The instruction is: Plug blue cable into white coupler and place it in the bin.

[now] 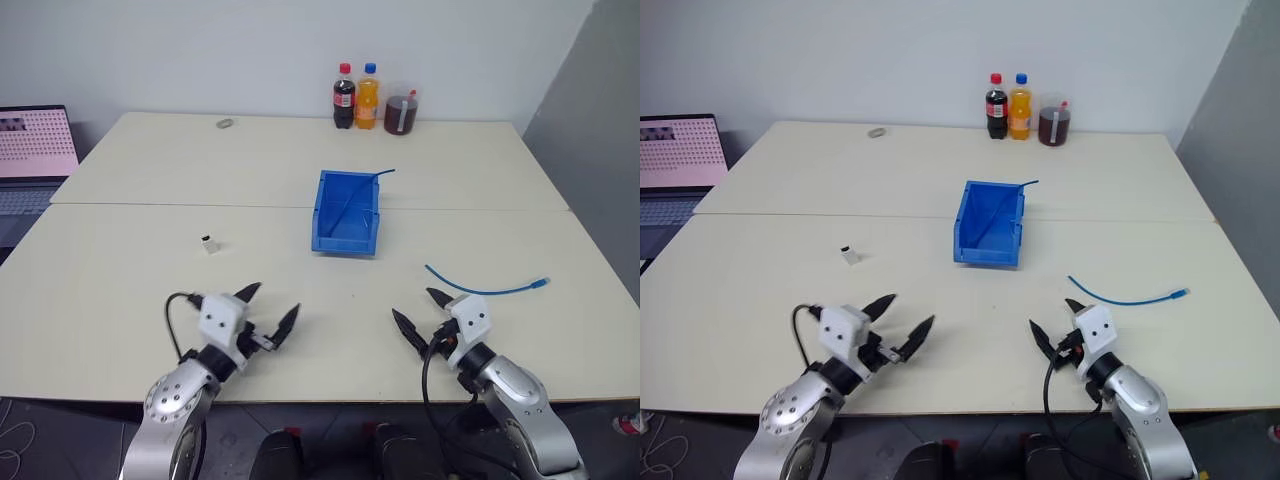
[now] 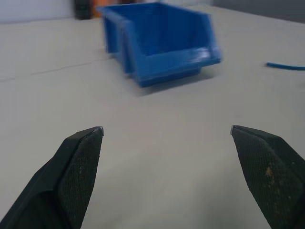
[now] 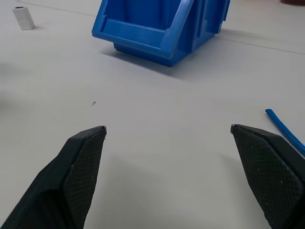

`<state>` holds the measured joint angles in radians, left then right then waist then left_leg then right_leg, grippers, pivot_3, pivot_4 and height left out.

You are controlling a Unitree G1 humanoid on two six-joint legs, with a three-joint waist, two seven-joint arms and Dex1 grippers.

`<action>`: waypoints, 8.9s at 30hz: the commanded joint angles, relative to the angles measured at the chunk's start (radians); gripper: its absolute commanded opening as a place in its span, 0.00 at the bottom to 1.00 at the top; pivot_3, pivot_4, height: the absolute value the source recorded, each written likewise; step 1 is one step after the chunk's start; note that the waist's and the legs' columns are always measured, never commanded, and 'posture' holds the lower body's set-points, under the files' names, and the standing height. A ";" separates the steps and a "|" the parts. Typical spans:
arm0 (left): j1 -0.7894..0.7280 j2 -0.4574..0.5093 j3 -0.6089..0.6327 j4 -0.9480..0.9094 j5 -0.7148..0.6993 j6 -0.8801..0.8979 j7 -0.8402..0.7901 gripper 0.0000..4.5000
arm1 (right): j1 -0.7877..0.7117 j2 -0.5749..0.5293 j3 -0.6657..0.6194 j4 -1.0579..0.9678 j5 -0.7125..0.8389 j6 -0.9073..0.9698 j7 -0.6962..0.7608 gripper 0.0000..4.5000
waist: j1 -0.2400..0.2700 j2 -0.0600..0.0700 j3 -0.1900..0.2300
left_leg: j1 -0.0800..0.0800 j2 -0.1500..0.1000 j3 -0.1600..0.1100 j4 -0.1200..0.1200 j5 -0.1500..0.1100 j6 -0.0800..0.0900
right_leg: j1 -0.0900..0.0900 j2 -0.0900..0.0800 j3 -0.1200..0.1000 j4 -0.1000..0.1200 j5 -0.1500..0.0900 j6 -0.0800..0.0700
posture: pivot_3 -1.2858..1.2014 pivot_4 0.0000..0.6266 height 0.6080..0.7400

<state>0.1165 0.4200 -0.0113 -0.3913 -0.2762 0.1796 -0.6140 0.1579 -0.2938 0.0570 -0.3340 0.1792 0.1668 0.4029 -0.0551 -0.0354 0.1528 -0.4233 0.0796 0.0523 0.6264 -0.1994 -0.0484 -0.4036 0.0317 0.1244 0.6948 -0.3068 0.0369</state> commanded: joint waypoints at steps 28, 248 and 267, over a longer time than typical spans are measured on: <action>-0.240 0.110 -0.140 0.180 -0.057 -0.079 -0.379 1.00 | -0.135 0.127 -0.323 -0.361 0.062 0.755 -0.494 0.99 | -0.004 0.001 0.000 | -0.002 0.000 -0.002 -0.001 0.000 0.000 | -0.001 0.000 -0.002 0.002 0.000 0.001 | 0.52 0.24 1.00; -0.535 0.142 -0.336 0.524 0.252 0.025 -0.459 0.05 | -0.249 -0.353 0.047 -0.417 0.194 0.665 0.307 0.95 | 0.023 0.008 0.010 | 0.004 -0.001 -0.025 0.005 0.001 0.000 | 0.017 0.002 -0.024 0.002 -0.003 -0.003 | 0.52 0.24 1.00; -0.608 -0.011 0.045 0.275 -0.485 0.718 -0.412 0.05 | -0.137 -0.166 -0.153 -0.474 0.597 0.683 0.178 0.95 | 0.020 0.007 0.012 | 0.001 -0.001 -0.027 0.004 0.001 0.000 | 0.015 0.002 -0.026 0.002 -0.003 -0.004 | 0.52 0.24 1.00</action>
<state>-0.4801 0.4234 -0.0088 -0.0726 -0.6825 0.8413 -1.0497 0.0176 -0.4832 -0.0678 -0.7863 0.7308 0.8661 0.6149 -0.0351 -0.0286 0.1644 -0.4222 0.0790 0.0255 0.6304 -0.1987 -0.0485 -0.3883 0.0338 0.0990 0.6966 -0.3101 0.0330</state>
